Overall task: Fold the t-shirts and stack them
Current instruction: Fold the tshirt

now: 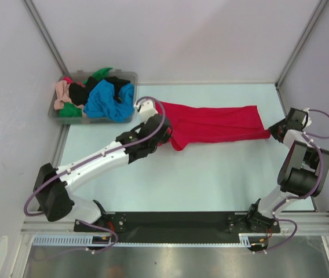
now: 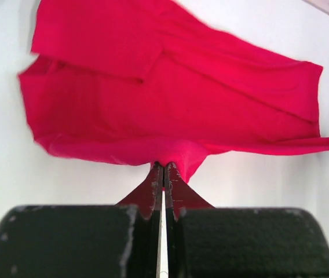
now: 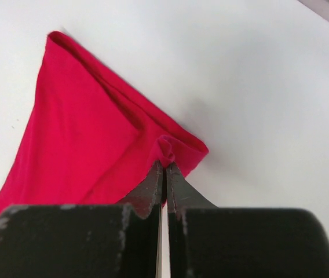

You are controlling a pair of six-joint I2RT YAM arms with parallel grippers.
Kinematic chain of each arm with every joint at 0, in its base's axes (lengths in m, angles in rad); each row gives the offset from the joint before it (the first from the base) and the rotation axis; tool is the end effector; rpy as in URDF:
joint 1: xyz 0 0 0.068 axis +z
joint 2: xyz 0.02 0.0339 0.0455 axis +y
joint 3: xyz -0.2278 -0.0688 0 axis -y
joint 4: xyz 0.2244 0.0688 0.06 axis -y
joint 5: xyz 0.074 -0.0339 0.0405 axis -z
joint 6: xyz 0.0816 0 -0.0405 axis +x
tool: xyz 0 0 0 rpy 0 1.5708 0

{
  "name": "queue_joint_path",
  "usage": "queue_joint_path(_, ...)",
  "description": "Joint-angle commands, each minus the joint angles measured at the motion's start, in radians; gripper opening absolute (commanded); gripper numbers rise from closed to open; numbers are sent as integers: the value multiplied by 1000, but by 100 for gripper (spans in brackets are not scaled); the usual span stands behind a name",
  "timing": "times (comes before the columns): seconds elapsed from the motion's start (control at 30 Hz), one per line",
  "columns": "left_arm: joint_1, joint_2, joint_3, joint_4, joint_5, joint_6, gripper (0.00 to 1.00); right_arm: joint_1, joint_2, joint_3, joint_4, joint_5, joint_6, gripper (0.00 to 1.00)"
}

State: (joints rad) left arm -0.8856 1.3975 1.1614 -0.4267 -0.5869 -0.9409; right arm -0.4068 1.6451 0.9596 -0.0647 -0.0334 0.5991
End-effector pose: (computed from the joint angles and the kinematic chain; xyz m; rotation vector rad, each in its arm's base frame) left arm 0.2405 -0.2229 0.2564 -0.3703 2.1059 -0.4264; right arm 0.3339 -0.1409 0.1390 1.1056 2.0446 0.1357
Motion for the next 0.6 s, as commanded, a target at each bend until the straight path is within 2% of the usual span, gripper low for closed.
queue_joint_path(0.0, 31, 43, 64, 191, 67, 236, 0, 3, 28, 82, -6, 32, -24, 0)
queue_joint_path(0.2, 45, 130, 132, 295, 81, 502, 0, 5, 90, 142, -9, 32, -51, 0)
queue_joint_path(0.4, 80, 147, 127, 396, 143, 599, 0, 10, 143, 194, -6, 24, -76, 0)
queue_joint_path(0.57, 85, 147, 121, 401, 90, 628, 0, 20, 165, 232, -32, 7, -97, 0)
